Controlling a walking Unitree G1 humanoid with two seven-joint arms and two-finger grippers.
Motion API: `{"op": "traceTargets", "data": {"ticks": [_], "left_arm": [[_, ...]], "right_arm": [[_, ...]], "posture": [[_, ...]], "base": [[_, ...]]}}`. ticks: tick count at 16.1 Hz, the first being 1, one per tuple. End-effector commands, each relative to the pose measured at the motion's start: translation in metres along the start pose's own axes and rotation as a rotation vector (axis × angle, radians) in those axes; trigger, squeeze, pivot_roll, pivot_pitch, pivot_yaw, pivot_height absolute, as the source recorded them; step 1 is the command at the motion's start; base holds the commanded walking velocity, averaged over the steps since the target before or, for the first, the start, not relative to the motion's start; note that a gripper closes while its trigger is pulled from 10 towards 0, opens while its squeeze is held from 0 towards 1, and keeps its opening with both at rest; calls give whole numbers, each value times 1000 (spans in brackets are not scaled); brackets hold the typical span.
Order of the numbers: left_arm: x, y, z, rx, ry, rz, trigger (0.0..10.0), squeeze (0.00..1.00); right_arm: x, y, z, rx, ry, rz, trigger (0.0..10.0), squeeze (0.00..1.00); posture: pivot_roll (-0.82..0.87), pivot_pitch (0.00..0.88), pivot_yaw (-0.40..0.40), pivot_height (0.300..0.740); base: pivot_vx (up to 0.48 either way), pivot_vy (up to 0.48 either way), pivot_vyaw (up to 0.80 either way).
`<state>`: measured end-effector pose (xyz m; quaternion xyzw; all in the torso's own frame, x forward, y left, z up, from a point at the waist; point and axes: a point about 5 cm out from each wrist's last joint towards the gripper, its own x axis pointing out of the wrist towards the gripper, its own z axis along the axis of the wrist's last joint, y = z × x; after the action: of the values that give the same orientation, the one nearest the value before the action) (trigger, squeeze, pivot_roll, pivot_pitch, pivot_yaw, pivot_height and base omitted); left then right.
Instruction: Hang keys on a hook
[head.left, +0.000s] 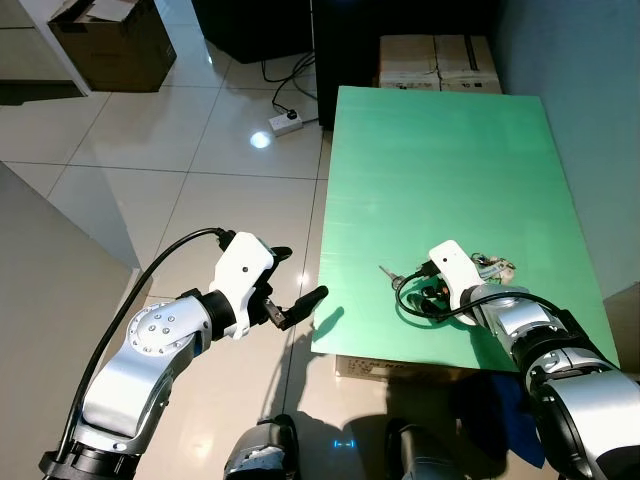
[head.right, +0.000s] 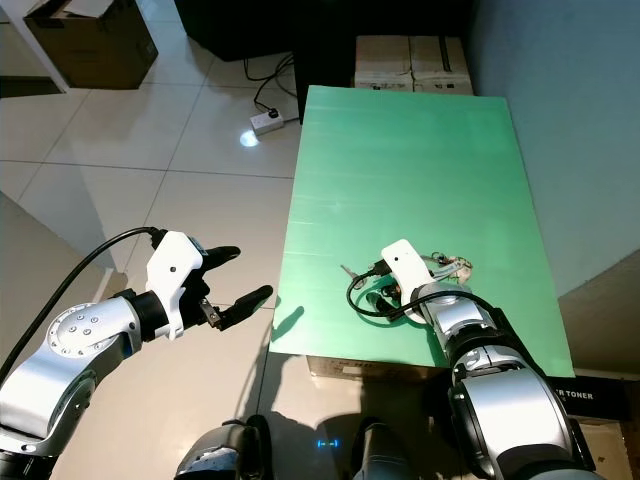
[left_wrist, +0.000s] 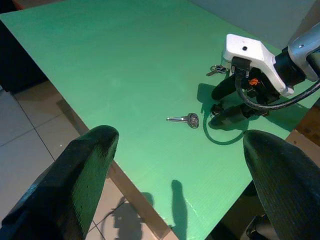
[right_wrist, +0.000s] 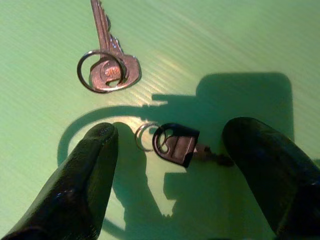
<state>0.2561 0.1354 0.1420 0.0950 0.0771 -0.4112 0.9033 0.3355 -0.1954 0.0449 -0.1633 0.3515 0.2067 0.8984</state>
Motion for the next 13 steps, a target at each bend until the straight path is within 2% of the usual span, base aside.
{"op": "traceTargets", "data": {"ticks": [1, 13], "left_arm": [[-1, 1, 0, 14, 6, -8, 10000, 0], [2, -3, 0, 20, 0, -24, 10000, 0]], "right_arm": [[0, 0, -5, 36, 13, -3, 0, 0], [-4, -8, -6, 36, 31, 1, 0, 0]], "posture": [[29, 218, 83, 740], [18, 216, 78, 740]], "base": [[0, 0, 0], [0, 0, 0]]}}
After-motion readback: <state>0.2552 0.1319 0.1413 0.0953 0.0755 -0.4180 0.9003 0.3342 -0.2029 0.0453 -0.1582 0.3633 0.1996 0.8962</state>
